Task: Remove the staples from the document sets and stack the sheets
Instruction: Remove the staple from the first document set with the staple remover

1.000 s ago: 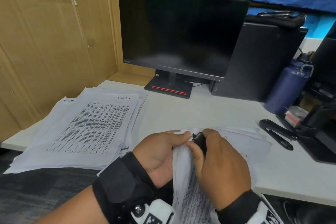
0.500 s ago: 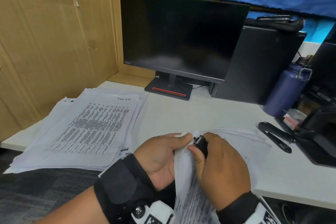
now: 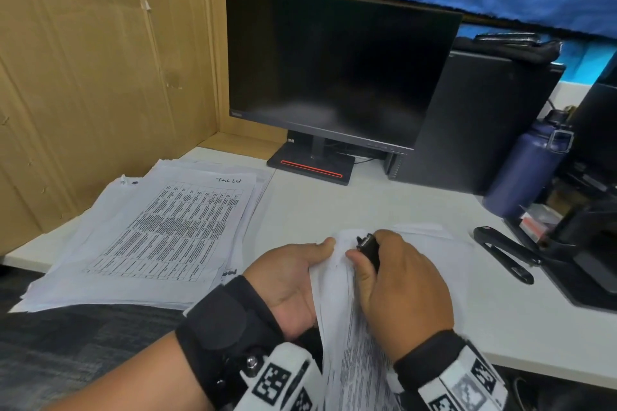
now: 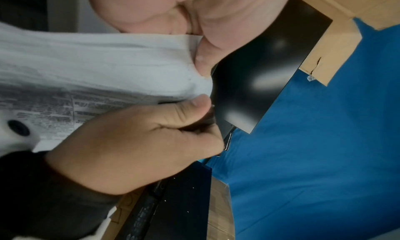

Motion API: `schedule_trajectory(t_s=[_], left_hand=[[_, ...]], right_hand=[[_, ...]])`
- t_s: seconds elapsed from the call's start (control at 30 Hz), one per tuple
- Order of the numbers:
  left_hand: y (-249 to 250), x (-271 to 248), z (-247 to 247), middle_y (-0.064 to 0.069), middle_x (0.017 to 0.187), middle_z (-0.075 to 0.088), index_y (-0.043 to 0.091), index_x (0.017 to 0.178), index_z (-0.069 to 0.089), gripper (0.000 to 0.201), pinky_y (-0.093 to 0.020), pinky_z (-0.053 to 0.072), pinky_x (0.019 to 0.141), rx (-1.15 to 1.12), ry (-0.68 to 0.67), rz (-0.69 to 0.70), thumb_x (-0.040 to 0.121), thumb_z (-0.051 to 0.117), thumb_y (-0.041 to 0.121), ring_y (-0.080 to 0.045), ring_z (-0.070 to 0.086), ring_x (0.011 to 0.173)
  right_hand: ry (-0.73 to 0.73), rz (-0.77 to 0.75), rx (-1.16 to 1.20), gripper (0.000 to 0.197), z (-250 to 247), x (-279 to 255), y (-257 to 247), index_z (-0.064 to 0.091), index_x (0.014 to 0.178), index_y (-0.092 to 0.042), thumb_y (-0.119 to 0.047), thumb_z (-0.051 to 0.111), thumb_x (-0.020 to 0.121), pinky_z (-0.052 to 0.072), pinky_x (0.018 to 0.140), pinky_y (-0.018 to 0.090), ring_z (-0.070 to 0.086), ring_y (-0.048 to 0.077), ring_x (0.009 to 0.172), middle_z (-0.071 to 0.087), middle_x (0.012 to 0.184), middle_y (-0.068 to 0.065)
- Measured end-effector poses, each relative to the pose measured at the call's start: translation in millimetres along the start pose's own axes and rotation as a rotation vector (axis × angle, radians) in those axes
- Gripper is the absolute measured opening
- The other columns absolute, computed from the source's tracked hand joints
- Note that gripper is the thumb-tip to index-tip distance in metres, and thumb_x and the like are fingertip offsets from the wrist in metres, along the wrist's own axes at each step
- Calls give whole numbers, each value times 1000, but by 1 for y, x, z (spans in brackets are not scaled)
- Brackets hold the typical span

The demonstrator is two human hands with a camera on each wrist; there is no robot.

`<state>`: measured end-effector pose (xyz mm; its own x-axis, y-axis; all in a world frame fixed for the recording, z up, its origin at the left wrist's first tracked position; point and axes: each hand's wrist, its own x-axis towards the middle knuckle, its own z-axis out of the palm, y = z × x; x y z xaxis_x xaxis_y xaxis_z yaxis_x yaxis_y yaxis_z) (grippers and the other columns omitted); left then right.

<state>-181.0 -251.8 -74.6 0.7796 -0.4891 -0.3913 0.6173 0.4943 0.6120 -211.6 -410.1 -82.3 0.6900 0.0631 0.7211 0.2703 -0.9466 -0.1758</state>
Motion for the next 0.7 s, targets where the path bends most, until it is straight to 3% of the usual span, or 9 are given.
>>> schedule_trajectory(t_s=[0.1,0.17,0.27,0.43,0.53,0.63,0.7], left_hand=[[5,1,-4,-23,95,79,-3,86,83,45,-52,52,90,59,27,-25,102,51,25,-35,78,77],[8,4,-11,-24,95,78,-4,89,82,47,-51,50,94,76,75,-30,104,50,26,-36,78,77],[11,7,-18,-26,107,77,-3,117,74,38,-55,48,105,118,131,3,103,53,26,-37,76,86],[22,9,-23,-30,114,73,-6,134,59,43,-56,58,86,190,136,148,101,59,21,-42,75,94],[31,13,-26,-28,125,70,-3,143,51,61,-55,58,94,224,155,260,91,74,22,-45,69,114],[39,16,-30,-25,123,72,1,149,44,73,-59,53,102,254,174,339,88,77,23,-42,71,114],[46,13,-29,-26,125,71,1,149,44,72,-63,52,103,270,146,367,89,76,23,-43,70,116]], right_hand=[[-147,78,24,33,0,5,10,41,91,-28,-60,34,97,27,44,27,42,11,50,44,63,-15],[-240,137,25,31,-3,5,18,37,94,-31,-61,32,96,30,45,27,45,6,53,48,65,-14],[-295,226,7,24,-14,3,38,31,96,-34,-58,33,97,37,47,28,48,4,56,51,69,-12],[-334,488,6,29,-25,7,87,42,96,-26,-55,40,97,46,62,37,57,24,68,60,78,0],[-487,646,-39,28,-25,5,121,50,95,-23,-51,47,98,45,71,38,57,29,78,63,83,5],[-619,680,-122,29,-17,-3,149,53,84,-25,-53,51,93,50,78,40,59,25,78,65,84,1],[-647,692,-140,27,-15,-5,155,57,83,-27,-54,55,90,50,81,39,60,24,78,60,94,5]])
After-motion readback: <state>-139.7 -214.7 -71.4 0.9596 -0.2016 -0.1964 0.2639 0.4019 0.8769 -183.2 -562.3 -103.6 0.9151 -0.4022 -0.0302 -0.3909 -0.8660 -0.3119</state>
